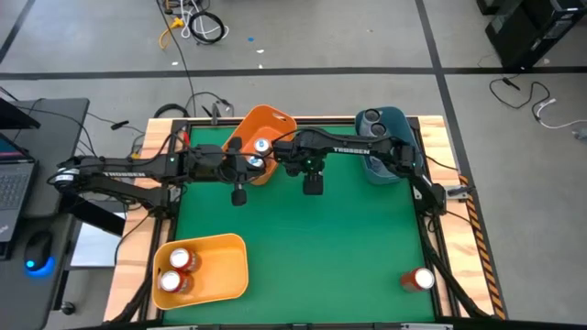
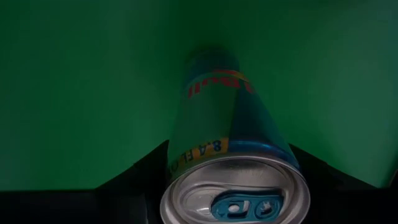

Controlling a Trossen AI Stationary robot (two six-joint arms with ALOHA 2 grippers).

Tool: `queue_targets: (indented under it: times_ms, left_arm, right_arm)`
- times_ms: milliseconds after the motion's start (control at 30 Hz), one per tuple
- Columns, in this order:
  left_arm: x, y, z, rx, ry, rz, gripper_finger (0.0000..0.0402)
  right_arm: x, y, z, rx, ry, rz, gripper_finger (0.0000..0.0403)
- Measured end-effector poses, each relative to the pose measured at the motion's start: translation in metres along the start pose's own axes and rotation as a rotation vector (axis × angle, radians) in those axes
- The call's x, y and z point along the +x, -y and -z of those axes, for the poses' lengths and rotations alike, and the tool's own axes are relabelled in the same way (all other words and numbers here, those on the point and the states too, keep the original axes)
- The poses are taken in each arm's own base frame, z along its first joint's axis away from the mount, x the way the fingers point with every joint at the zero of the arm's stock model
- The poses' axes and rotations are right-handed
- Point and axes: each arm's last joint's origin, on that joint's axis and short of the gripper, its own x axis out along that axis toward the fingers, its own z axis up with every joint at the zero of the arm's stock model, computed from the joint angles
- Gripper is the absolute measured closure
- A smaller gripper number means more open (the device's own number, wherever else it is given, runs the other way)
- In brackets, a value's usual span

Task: Sort soda cans
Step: Put the blue soda can into the orange bin

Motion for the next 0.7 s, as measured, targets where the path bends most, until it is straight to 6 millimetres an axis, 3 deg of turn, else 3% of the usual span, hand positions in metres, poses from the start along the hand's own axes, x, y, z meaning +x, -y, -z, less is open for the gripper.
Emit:
queue_targets:
  times_ms: [267, 500, 700]
  left_arm:
    - [0.0, 0.0, 0.0, -0.008, 0.001, 0.006, 0.0396]
    - [0.0, 0.0, 0.0, -0.009, 0.001, 0.007, 0.0396]
    - [0.0, 0.0, 0.0, -0.009, 0.0, 0.012, 0.0396]
  right_arm:
    - [-0.002, 0.001, -0.001, -0.016, 0.028, 0.003, 0.0177]
    - [0.006, 0.001, -0.012, -0.008, 0.096, 0.012, 0.0043]
    - [0.003, 0.002, -0.012, -0.018, 0.113, 0.02, 0.0013]
